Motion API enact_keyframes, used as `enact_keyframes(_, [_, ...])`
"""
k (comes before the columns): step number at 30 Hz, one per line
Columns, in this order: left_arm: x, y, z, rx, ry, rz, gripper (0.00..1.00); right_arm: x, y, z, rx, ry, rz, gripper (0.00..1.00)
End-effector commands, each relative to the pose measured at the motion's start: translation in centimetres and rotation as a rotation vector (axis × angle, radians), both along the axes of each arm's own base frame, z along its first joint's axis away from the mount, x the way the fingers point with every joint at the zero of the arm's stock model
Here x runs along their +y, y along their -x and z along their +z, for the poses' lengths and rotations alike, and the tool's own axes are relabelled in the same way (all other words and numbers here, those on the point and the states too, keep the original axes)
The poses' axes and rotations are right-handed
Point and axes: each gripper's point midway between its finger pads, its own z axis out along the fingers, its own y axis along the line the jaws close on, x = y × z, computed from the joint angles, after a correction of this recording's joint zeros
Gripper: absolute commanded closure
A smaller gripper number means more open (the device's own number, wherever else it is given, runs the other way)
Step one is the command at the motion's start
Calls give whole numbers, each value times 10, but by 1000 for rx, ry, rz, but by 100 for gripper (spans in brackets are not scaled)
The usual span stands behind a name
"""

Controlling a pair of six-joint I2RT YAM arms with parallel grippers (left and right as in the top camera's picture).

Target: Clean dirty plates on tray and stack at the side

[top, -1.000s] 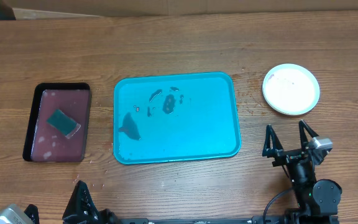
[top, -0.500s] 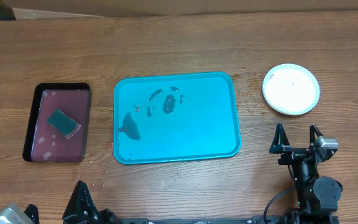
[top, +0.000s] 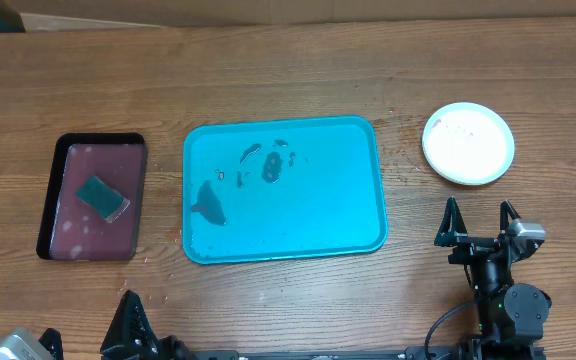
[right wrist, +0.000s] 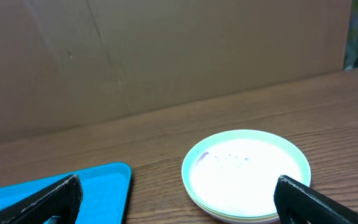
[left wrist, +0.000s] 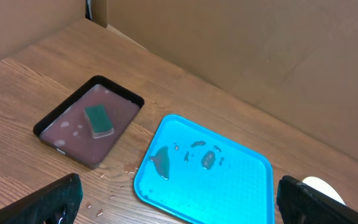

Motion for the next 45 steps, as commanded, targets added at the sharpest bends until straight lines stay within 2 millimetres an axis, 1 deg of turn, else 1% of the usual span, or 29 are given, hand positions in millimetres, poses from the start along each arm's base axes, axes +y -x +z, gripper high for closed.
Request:
enact_keyframes(1, [-2,-1,1,-3,12,-12,0,-2,0,-1,-6,5,-10,0])
enact_keyframes(21, [-2,-1,1,-3,12,-13,0,-2,0,-1,-6,5,-10,0])
enact_keyframes(25, [2,-1,0,3,-7,3,0,-2,0,-1,-6,5,-9,0])
enact_keyframes(28, [-2,-3,-2,17,-29,-35,0,-2,0,-1,-6,5,-9,0])
enact_keyframes(29, [-2,-5,-5,27,-33,-47,0,-2,0,-1,-6,5,-10,0])
enact_keyframes(33, [3,-17,-29,124,-45,-76,0,-2,0,-1,-6,5,-10,0])
enact_keyframes(36, [5,-27,-44,162,-78,-130,0,-2,0,-1,-6,5,-9,0])
enact_keyframes(38, [4,-35,-49,154,-93,-179,1,-2,0,-1,-6,5,-10,0])
enact_keyframes(43, [-1,-61,-61,61,-136,-293,0,-2,0,-1,-6,5,-10,0])
enact_keyframes(45, [-3,-72,-71,23,-151,-320,0,-2,0,-1,-6,5,-9,0])
